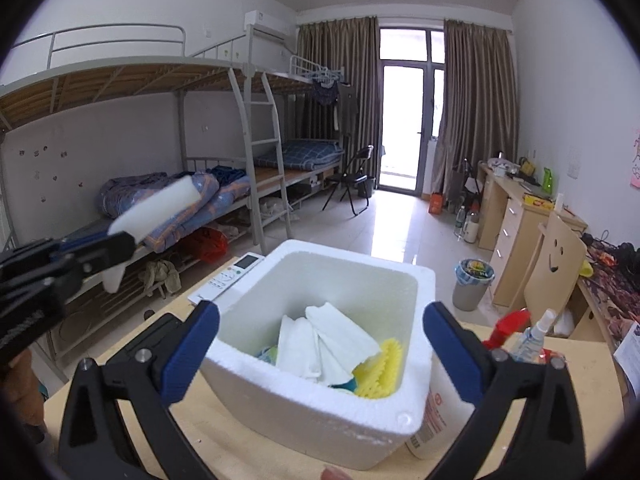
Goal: Organize soft objects
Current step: 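Lower the foam stick into the box and open the left tool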
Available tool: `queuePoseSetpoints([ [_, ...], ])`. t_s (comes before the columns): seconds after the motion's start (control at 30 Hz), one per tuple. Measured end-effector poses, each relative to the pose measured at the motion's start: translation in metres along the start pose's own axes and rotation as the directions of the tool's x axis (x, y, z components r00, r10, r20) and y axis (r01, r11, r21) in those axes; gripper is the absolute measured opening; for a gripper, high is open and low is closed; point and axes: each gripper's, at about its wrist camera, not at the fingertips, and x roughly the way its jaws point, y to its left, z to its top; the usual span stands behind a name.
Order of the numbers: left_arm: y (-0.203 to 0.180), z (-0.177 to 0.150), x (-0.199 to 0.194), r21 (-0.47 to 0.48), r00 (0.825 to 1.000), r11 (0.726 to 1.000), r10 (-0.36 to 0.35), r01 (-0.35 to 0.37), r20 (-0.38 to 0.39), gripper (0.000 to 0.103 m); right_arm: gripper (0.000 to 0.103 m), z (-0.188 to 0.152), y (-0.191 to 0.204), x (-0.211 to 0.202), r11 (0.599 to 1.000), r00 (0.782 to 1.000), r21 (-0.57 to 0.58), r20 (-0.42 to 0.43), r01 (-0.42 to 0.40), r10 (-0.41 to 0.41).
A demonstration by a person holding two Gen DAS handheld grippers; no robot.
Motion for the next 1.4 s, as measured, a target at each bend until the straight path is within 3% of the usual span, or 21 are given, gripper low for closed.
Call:
queuePoseSetpoints([
  [0.4, -0.023, 0.006, 0.01, 0.029, 1.0, 0.999, -0.029, 0.029, 0.012, 0.014, 0.103, -0.003, -0.014, -0.041, 0.999, 0.997, 0.025, 0.066, 0.04, -0.042],
  [0.6, -0.035, 0.008, 0.031, 0.04, 0.999, 0.998, -0.051, 0.052, -0.013, 0.014, 0.103, -0.011, -0.03, -0.051, 0.993, 0.996, 0.086, 0.025, 0.082, -0.085],
  [1.33, -0.079, 0.013, 0.081, 0.073, 0.989, 0.988, -0.128, 0.133, -0.072, 0.014, 0.103, -0.045, -0.06, -0.088, 0.965, 0.976, 0.15, 0.011, 0.215, -0.219],
  [1.4, -0.081, 0.012, 0.085, 0.076, 0.989, 0.988, -0.126, 0.132, -0.081, 0.021, 0.103, -0.047, -0.062, -0.089, 0.962, 0.973, 0.156, 0.008, 0.225, -0.229],
])
